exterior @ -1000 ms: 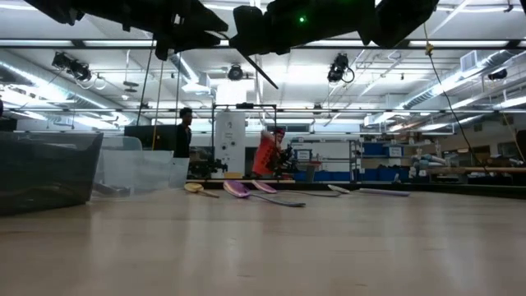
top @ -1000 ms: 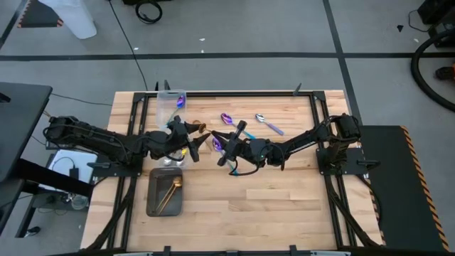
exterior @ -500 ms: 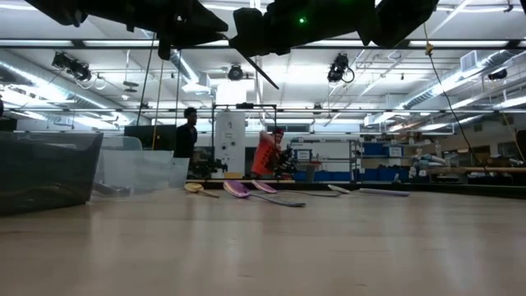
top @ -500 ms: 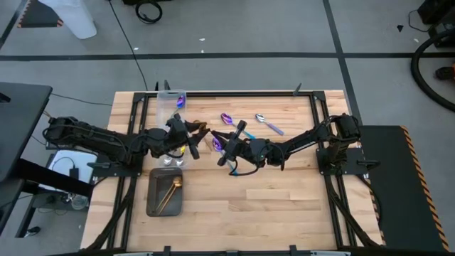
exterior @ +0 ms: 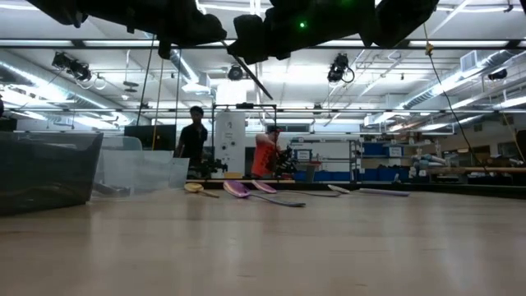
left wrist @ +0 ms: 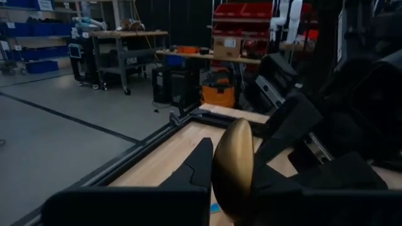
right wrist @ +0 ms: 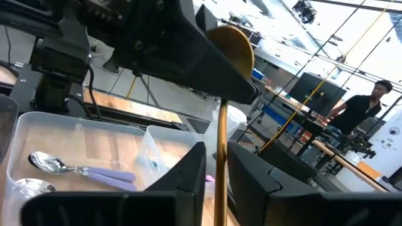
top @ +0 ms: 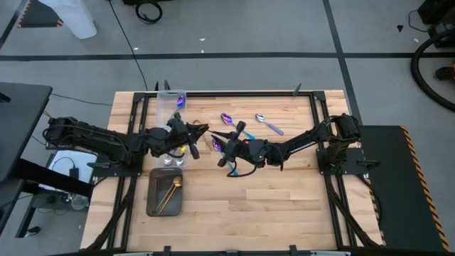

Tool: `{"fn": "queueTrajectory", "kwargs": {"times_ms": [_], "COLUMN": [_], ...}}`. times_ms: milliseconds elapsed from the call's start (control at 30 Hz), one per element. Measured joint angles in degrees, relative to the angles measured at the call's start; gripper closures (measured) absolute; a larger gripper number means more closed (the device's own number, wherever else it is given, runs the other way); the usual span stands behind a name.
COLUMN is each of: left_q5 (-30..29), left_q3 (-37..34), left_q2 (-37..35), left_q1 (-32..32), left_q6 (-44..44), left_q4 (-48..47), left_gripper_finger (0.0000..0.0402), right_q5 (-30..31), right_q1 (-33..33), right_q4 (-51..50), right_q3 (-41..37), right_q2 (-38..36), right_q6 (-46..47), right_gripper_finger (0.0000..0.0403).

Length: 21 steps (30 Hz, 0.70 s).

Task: Sort silverware by color (type)
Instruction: Put the gold spoon into the black bin

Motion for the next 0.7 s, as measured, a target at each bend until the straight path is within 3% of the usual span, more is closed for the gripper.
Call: {"fn": "queueTrajectory", "kwargs": {"times_ms": [367,700], "left_q5": [0.19,3.7], "left_q3": [2.91,8.97], "left_q2": [-0.32,-0.85], "left_q1": [-0.02,0.02], "left_q6": [-0.78,-6.53], "left_q4": [-8.89,-27.96], "left_gripper_finger": [0.0373,0.0373], "right_q5": [0.02,-8.23], "right_q1": [0.04,-1.15], "right_q4": [-0.31,-7.04], "right_q3": [0.0,0.0], "right_q2": [0.0,0.0], "right_q6": [2.51,10.25], "right_gripper_finger": [0.0243,0.0231]}}
